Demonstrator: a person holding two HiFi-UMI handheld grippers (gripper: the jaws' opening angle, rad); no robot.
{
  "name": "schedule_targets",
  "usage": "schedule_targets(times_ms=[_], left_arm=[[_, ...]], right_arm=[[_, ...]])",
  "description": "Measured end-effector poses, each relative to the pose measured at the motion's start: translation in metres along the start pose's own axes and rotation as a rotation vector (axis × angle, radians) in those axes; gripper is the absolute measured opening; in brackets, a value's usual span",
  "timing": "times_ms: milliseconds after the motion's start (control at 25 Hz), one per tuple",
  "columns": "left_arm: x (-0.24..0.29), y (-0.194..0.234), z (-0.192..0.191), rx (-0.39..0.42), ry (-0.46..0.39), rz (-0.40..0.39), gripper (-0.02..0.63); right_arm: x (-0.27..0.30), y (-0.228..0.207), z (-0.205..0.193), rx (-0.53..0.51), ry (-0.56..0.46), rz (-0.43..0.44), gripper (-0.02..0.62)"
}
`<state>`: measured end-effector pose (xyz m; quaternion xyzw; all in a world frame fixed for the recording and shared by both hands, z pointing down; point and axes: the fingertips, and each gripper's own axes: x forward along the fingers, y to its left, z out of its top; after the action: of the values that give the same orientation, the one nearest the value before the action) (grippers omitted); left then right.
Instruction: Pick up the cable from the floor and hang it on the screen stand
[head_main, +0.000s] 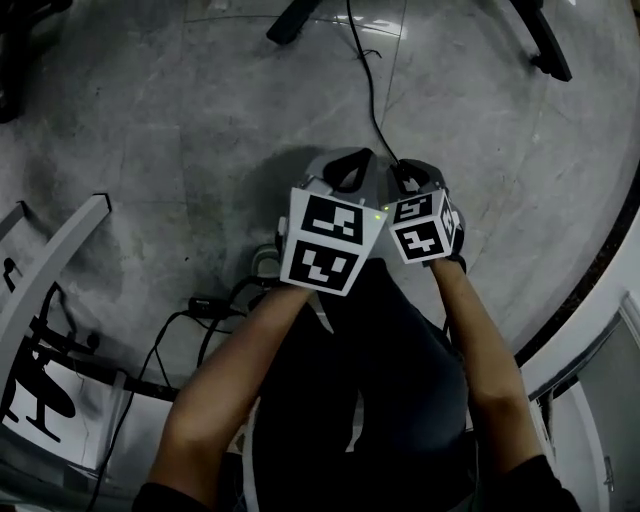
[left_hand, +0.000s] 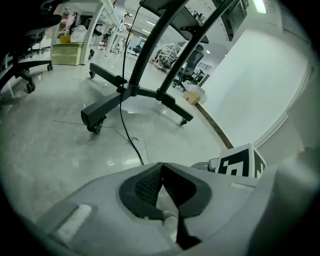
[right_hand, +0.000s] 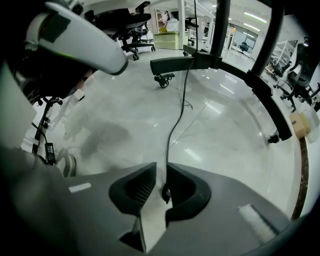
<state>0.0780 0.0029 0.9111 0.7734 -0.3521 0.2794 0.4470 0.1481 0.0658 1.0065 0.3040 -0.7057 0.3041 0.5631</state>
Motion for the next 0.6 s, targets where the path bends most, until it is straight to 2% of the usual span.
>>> schedule_targets(times_ms=[320,600], left_arm=[[0.019,0.029,-0.004,-0.004,-0.011,0.007,0.002],[0.026,0.038,-0.003,-0.004,-0.021,0.002,0.002]], right_arm=[[0.051,-0.013,-0.021,-0.055,0.079,0.007,0.067],[0.07,-0.008,-0.031,-0.099,0.137,0.036,0.065]])
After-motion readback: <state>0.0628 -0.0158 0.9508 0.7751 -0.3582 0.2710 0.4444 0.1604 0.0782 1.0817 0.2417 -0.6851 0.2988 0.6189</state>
